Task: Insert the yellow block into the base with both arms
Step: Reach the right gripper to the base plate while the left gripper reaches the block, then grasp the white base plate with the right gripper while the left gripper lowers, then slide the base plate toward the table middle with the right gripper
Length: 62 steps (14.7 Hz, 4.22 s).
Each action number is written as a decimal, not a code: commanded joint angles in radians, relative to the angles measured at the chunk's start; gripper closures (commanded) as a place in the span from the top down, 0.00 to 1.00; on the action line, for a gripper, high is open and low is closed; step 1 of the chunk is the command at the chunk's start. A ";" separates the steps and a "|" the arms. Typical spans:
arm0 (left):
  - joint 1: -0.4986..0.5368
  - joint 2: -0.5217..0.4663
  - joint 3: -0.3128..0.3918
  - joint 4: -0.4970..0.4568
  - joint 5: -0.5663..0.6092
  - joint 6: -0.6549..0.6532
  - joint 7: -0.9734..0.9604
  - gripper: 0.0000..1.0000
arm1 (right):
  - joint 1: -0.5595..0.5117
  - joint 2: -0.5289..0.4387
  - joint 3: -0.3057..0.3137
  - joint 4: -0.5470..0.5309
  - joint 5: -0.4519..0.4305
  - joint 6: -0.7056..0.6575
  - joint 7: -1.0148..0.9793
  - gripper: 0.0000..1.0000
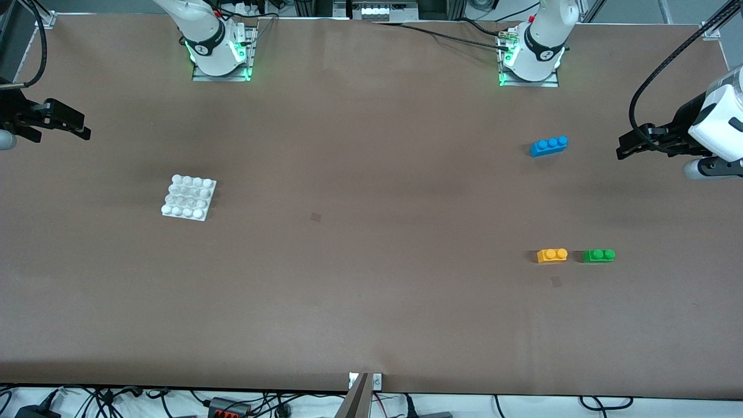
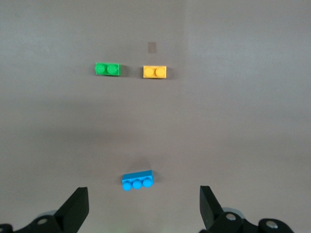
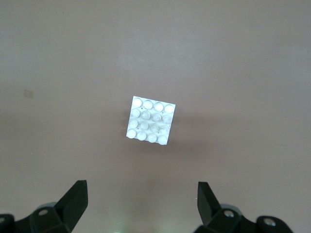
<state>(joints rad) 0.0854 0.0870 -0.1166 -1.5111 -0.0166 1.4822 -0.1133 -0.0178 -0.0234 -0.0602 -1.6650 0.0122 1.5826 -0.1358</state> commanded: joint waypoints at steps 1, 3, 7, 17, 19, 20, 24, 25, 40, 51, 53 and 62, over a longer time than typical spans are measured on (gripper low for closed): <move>-0.004 -0.009 0.002 0.000 0.006 -0.037 -0.013 1.00 | 0.010 0.002 -0.006 0.004 -0.014 -0.006 -0.013 1.00; -0.004 -0.007 0.003 0.000 0.009 -0.036 -0.013 1.00 | 0.010 0.017 -0.006 0.005 -0.015 -0.042 -0.011 1.00; -0.006 0.022 0.003 0.000 0.003 -0.028 -0.011 1.00 | 0.036 0.036 0.000 0.005 -0.015 -0.078 -0.008 1.00; 0.004 0.036 0.003 -0.001 -0.002 -0.020 -0.008 1.00 | 0.027 0.174 -0.006 0.076 0.002 -0.077 -0.068 1.00; 0.005 0.037 0.005 -0.001 -0.002 -0.020 -0.006 1.00 | 0.036 0.226 -0.006 0.064 0.002 -0.043 -0.056 1.00; 0.005 0.039 0.005 -0.001 -0.002 -0.020 -0.006 1.00 | 0.041 0.250 -0.006 0.048 -0.001 -0.027 -0.030 1.00; 0.008 0.056 0.005 0.000 0.000 0.002 0.000 1.00 | 0.103 0.260 -0.001 -0.154 -0.006 0.155 0.205 1.00; 0.008 0.075 0.005 0.000 0.006 0.006 0.000 1.00 | 0.119 0.257 -0.001 -0.214 -0.006 0.230 0.206 1.00; 0.028 0.474 -0.006 -0.052 0.010 0.636 0.213 1.00 | -0.008 0.332 -0.007 -0.630 -0.017 0.884 0.070 0.80; 0.028 0.593 0.002 -0.075 0.010 0.759 0.222 1.00 | -0.013 0.392 -0.003 -0.630 -0.015 0.956 0.056 0.56; 0.027 0.593 0.002 -0.087 0.010 0.759 0.222 1.00 | -0.007 0.392 0.011 -0.628 -0.015 0.956 0.064 0.56; 0.019 0.588 -0.001 -0.141 0.010 0.760 0.221 1.00 | 0.166 0.421 0.023 -0.608 0.006 0.956 0.071 0.56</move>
<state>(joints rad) 0.1037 0.6909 -0.1164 -1.6250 -0.0158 2.2272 0.1045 0.0734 0.3570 -0.0400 -2.2857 0.0083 2.5222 -0.0756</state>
